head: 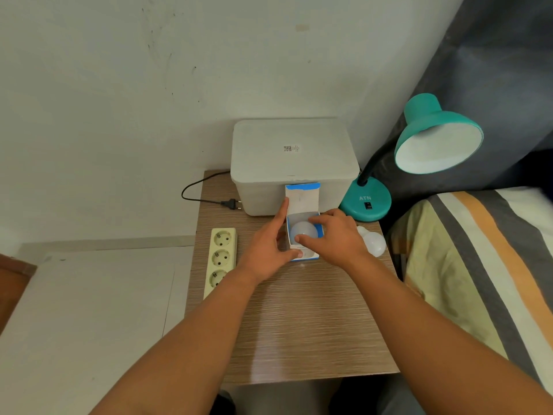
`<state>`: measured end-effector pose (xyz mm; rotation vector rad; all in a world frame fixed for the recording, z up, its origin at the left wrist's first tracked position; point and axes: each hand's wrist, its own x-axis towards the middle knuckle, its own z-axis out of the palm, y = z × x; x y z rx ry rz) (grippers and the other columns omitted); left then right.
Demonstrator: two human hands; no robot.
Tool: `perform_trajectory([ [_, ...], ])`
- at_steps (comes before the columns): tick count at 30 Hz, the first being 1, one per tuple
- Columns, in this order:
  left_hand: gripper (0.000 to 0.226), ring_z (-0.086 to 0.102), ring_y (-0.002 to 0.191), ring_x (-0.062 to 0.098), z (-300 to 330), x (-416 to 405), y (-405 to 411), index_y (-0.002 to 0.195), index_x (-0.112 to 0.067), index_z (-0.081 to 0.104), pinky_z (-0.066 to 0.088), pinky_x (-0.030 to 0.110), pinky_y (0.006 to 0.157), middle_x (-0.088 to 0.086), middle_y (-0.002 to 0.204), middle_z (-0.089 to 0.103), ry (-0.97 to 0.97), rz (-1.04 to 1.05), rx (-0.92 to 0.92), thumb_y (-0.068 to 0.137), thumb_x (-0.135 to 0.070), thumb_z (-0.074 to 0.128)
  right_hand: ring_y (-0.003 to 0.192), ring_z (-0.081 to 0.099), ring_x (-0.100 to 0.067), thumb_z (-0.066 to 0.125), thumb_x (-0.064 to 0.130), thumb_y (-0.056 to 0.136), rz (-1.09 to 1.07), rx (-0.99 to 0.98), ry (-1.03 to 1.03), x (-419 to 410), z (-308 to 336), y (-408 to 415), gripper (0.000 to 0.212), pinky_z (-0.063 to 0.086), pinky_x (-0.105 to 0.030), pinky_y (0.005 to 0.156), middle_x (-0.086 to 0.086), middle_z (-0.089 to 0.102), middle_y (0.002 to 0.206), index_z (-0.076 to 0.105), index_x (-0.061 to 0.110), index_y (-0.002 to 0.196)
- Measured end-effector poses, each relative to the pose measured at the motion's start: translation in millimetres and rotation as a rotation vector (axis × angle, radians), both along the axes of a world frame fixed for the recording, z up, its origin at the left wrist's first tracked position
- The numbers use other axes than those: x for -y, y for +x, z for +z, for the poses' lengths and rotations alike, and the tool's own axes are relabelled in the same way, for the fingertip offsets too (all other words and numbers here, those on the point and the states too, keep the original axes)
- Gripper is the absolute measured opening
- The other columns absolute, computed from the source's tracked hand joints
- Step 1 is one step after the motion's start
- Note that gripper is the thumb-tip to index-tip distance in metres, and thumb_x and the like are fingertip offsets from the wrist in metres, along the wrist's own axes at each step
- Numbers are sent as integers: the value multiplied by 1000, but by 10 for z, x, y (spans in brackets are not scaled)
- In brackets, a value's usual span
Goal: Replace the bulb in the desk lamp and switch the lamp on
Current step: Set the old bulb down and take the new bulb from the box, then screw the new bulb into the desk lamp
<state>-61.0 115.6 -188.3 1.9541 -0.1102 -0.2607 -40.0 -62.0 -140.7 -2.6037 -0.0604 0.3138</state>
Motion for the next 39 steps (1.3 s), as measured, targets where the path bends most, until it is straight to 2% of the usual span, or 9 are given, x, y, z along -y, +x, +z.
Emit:
perform_trajectory([
  [7, 117, 55, 131, 12, -19, -5, -10, 150, -63, 4, 48, 47, 107, -5, 145, 55, -16, -7, -7, 73, -28, 84, 109, 55, -25, 71, 66, 70, 41, -110, -84, -82, 85, 133, 59, 51, -41, 90, -7, 63, 116, 73, 24, 112],
  [12, 118, 54, 132, 14, -26, -8, -11, 149, -65, 4, 49, 48, 107, -4, 146, 53, -28, 3, -33, 75, -22, 85, 119, 44, -28, 68, 63, 76, 38, -76, -86, -71, 144, 58, 60, 42, -39, 95, -7, 54, 124, 68, 25, 123],
  [18, 119, 57, 129, 11, -19, 4, -30, 150, -63, 3, 49, 46, 107, -8, 144, 55, -19, 23, -37, 76, -18, 85, 131, 39, -25, 71, 58, 79, -29, -16, 86, 16, 304, -59, 59, 37, -38, 103, -3, 47, 139, 65, 26, 128],
  [21, 119, 55, 130, 13, -16, 8, -46, 150, -63, 2, 48, 48, 107, -10, 146, 51, -11, 34, -53, 76, -21, 85, 132, 41, -19, 73, 59, 77, -69, 1, 171, 65, 361, -107, 61, 38, -35, 101, 2, 48, 138, 65, 24, 126],
  [25, 114, 58, 126, 15, 14, 22, -24, 152, -58, 10, 51, 46, 104, -11, 140, 56, 17, 18, -43, 74, -24, 85, 120, 50, -13, 74, 58, 76, -100, 37, 245, 139, 513, -187, 58, 40, -27, 92, 6, 54, 128, 67, 25, 124],
  [29, 106, 60, 123, 10, 65, 29, -16, 151, -52, 23, 53, 42, 101, -15, 137, 56, 7, 30, -37, 74, -12, 85, 94, 59, -5, 74, 55, 78, -173, 26, 368, 286, 634, -306, 53, 45, -22, 75, 12, 63, 111, 67, 26, 121],
  [31, 100, 61, 122, 12, 66, 22, -19, 148, -49, 29, 55, 43, 99, -13, 138, 55, 16, 37, -35, 74, -12, 85, 89, 60, -2, 74, 55, 78, -209, 32, 418, 376, 657, -362, 48, 44, -18, 70, 16, 65, 102, 68, 27, 117],
  [36, 85, 63, 117, 18, 79, 27, -33, 132, -53, 38, 55, 48, 97, -6, 138, 53, 86, 48, -29, 73, -18, 87, 89, 66, -9, 74, 53, 79, -324, 51, 554, 548, 659, -460, 36, 55, -31, 79, 12, 70, 96, 72, 29, 106],
  [39, 81, 62, 117, 18, 91, 35, -39, 132, -51, 39, 54, 48, 98, -5, 137, 54, 112, 47, -28, 73, -21, 87, 89, 66, -11, 73, 54, 78, -355, 53, 585, 597, 601, -490, 36, 57, -36, 82, 11, 70, 96, 71, 29, 105],
])
